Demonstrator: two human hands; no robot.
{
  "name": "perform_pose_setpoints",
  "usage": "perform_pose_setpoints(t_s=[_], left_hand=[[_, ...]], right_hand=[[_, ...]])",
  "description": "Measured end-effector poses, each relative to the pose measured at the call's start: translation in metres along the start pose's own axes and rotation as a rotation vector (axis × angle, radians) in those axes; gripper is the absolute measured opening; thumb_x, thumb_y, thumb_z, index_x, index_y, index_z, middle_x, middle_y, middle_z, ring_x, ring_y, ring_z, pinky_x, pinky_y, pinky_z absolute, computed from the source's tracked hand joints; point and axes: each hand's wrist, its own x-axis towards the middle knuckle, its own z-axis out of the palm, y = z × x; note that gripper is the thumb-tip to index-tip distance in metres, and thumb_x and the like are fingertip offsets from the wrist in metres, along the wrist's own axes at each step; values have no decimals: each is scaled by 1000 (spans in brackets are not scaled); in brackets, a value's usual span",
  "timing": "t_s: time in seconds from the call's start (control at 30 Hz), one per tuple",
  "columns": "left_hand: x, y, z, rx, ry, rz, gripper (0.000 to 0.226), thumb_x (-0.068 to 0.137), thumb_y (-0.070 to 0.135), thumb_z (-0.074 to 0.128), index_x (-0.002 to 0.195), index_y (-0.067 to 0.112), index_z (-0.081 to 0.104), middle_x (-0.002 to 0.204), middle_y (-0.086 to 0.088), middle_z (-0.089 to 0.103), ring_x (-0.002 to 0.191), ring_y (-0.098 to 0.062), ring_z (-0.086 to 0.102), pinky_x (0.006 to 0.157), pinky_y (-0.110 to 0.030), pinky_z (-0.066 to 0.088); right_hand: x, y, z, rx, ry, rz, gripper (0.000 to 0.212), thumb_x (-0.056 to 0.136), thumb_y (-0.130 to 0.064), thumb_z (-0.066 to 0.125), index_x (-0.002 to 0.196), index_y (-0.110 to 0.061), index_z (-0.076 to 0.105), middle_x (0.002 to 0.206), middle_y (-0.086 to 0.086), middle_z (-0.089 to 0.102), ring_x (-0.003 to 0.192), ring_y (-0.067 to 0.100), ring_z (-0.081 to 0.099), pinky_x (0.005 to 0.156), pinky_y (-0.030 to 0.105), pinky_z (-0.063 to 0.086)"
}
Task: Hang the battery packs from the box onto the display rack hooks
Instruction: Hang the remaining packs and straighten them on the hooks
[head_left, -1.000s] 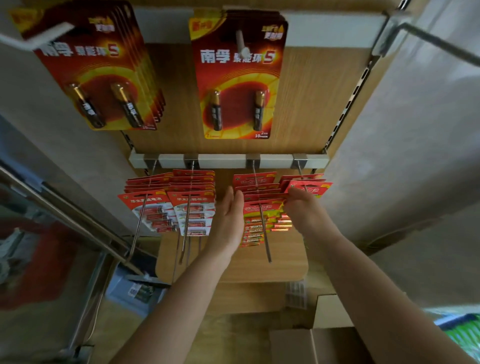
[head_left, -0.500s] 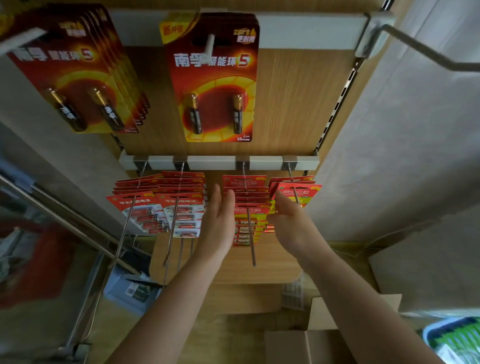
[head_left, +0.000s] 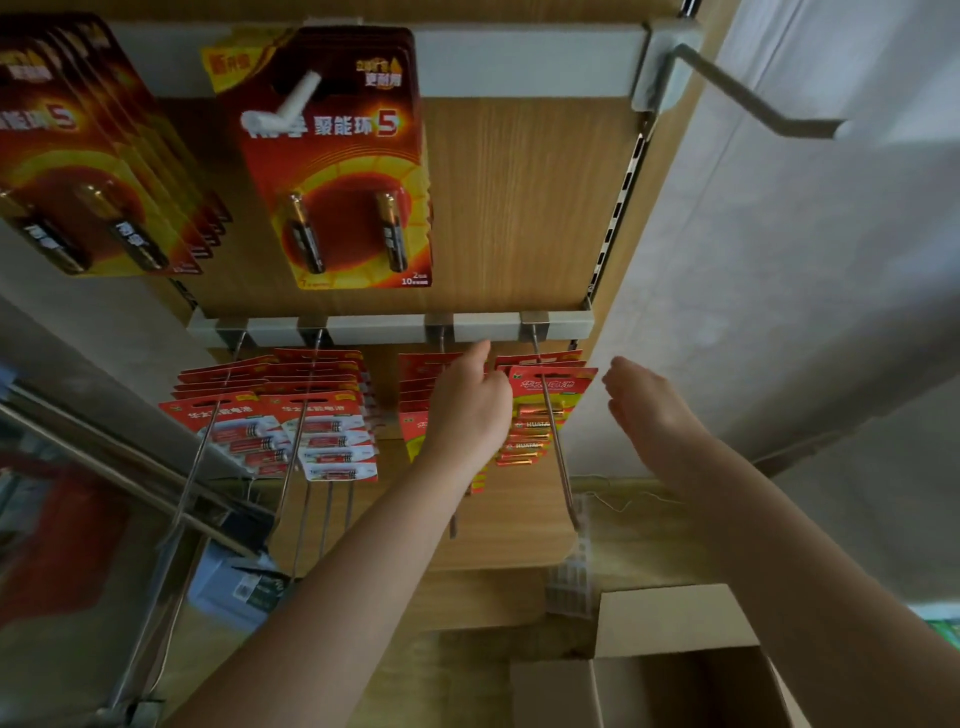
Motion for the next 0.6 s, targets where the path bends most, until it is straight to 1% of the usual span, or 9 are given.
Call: perform_pose_setpoints(t_s=[0.03, 0.1, 0.17, 0.2, 0.27, 0.37, 0.43, 0.5, 0.6], left_hand=[[2, -1, 1, 39, -7, 5, 46, 100, 13, 29, 145, 14, 25, 148, -6, 36, 117, -6, 48, 89, -13, 42], [6, -2, 3, 119, -18, 1, 46, 100, 13, 28, 146, 13, 25, 150, -9, 33, 134, -18, 37, 108, -34, 39], [8, -2, 4, 174, -35, 10, 46, 99, 11, 29, 145, 12, 26, 149, -10, 35, 136, -22, 36, 111, -41, 36], [10, -3, 5, 195, -43, 20, 45, 99, 9, 29, 145, 10, 27, 147, -11, 38, 134, -23, 39, 110, -40, 36], [12, -4, 5, 219, -50, 33, 44, 98, 7, 29, 143, 9, 31, 141, -11, 46, 127, -24, 47, 106, -39, 40], [15, -7, 6, 219, -69, 29, 42, 97, 6, 29, 138, 6, 41, 115, -9, 62, 109, -34, 58, 93, -45, 47], [16, -8, 8, 236, -87, 30, 42, 97, 7, 29, 138, 7, 40, 124, -16, 59, 116, -39, 53, 99, -49, 43], [16, -8, 8, 252, -92, 37, 45, 98, 7, 29, 142, 8, 34, 138, -15, 49, 125, -37, 47, 107, -51, 38], [15, -10, 9, 252, -91, 54, 45, 98, 8, 29, 142, 9, 33, 137, -15, 50, 125, -42, 45, 106, -55, 36]], right_hand=[[0, -2, -1, 22, -15, 28, 36, 98, -17, 32, 128, 0, 44, 137, 14, 44, 132, 26, 37, 111, 38, 26], [4, -5, 0, 32, -51, 41, 30, 98, -22, 32, 107, -6, 55, 117, 9, 52, 119, 22, 45, 109, 38, 28], [8, -9, 6, 50, -59, 68, 31, 97, -22, 29, 76, -15, 51, 86, 1, 53, 90, 14, 49, 100, 35, 30], [9, -9, 8, 75, -59, 73, 33, 97, -21, 28, 70, -16, 47, 75, 0, 49, 80, 11, 47, 96, 35, 31], [10, -9, 11, 110, -56, 61, 33, 96, -21, 26, 69, -16, 44, 69, 1, 46, 72, 11, 44, 89, 34, 31], [9, -10, 15, 95, -79, 37, 33, 97, -23, 24, 70, -16, 43, 69, 2, 46, 74, 12, 45, 85, 33, 31], [7, -10, 18, 73, -95, 20, 36, 97, -24, 23, 70, -17, 46, 68, 1, 50, 74, 12, 48, 83, 32, 34], [5, -12, 21, 68, -98, 8, 38, 97, -24, 22, 68, -18, 46, 66, 1, 50, 69, 11, 47, 79, 31, 36], [1, -14, 20, 41, -105, -13, 38, 98, -23, 20, 69, -18, 43, 65, 1, 47, 66, 10, 45, 69, 27, 36]])
